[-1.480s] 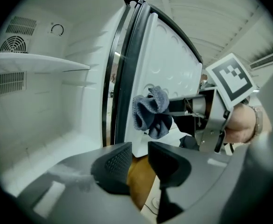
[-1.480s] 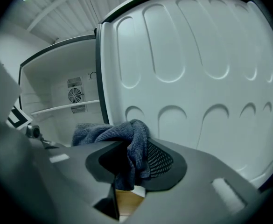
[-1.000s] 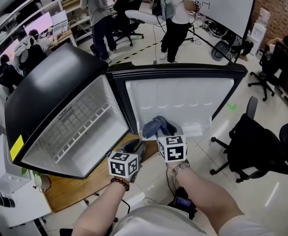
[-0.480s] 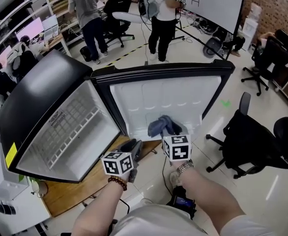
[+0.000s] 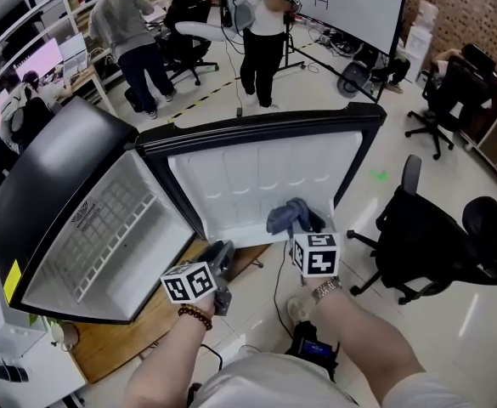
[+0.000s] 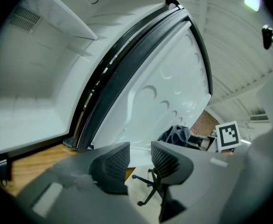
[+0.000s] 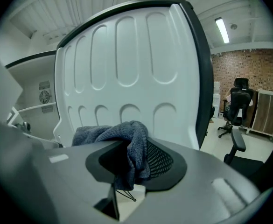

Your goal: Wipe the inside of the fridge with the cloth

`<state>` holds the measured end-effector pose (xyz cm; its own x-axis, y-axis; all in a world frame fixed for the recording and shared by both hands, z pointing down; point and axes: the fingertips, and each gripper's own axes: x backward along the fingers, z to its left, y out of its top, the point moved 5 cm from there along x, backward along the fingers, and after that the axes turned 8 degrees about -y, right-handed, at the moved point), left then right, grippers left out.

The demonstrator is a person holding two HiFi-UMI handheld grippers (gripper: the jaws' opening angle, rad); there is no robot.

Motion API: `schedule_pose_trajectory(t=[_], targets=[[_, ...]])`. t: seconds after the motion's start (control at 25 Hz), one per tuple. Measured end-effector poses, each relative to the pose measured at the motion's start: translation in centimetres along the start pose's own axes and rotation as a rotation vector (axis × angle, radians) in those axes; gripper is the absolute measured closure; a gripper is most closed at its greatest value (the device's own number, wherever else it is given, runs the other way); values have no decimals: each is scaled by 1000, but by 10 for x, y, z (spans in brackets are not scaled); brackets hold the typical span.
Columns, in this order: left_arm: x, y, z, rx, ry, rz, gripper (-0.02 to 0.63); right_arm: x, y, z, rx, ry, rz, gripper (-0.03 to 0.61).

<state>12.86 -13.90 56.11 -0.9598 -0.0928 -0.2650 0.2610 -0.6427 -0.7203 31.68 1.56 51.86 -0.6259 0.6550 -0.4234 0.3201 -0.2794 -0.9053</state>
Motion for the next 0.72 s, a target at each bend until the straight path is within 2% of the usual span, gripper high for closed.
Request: schedule_pose_trajectory(t=[0.36,0.72], targets=[[-3,4,1,78,-17,-51,463,7,3,-37,-36,-75,-2,459],[-10,3,5,157,-25,-81,463,15,8,-49,-58,-94,-14,459]])
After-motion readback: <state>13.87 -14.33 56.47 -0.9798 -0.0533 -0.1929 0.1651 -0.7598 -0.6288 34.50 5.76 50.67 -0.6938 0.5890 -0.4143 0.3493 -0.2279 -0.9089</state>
